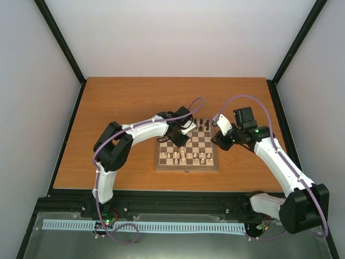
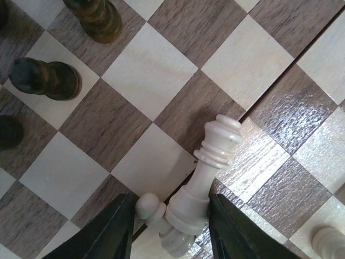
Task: Set up the chess pieces on the board
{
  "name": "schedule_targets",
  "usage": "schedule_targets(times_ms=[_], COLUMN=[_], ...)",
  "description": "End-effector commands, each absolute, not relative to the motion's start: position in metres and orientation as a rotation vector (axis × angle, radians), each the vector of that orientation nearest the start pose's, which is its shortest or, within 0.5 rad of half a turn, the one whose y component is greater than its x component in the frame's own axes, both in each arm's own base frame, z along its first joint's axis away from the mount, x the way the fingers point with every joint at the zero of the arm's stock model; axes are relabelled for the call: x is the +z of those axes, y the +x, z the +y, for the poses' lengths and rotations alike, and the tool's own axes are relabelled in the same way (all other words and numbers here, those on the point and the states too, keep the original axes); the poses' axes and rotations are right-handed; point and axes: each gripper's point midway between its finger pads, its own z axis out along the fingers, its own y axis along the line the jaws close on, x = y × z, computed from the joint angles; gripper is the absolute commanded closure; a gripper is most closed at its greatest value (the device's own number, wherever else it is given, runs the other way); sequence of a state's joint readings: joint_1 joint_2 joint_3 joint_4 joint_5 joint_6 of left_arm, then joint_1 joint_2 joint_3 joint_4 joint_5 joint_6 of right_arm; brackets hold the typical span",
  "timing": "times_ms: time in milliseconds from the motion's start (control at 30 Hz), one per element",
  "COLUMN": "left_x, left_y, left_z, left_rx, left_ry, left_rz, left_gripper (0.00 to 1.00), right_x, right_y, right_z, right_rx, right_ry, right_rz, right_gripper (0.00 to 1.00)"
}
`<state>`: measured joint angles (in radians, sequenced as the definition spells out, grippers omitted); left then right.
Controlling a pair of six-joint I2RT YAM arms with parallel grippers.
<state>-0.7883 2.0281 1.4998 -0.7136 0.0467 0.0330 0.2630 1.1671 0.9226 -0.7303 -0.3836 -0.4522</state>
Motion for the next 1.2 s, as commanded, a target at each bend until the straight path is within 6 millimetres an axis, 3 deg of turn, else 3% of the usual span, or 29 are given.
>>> schedule_targets(times_ms=[0,333,533,767,1167], left_x=[0.044,0.036,0.044,0.070,0.089], left_y=[0.314,0.306,0.309,0.319,0.317], left_z=[-0.328,-0.328,-0.341,-0.361,-0.358], left_rx=[-0.228,-0.283,-0.424,-0.559,-0.613], left_ry=[1.145,1.117,1.066,1.037,0.971], left_rz=[2.631,2.650,2.583,2.434,2.313], left_gripper=[0.59,0.69,0.71,0.73,0.71], right_x=[0.155,0.156,0.155,0.152,0.136], right_y=[0.269,0.282,0.288,0.304,0.322], right_z=[0.141,0.146,0.167,0.173,0.190], right_rx=[0.443,0.464,0.658,0.690,0.968], right_ry=[-1.023,-1.011,-1.021,-0.991,-0.839], right_rz=[2.298,2.307,2.359,2.377,2.503], right_gripper=[0.58,0.58,0.59,0.59,0.57])
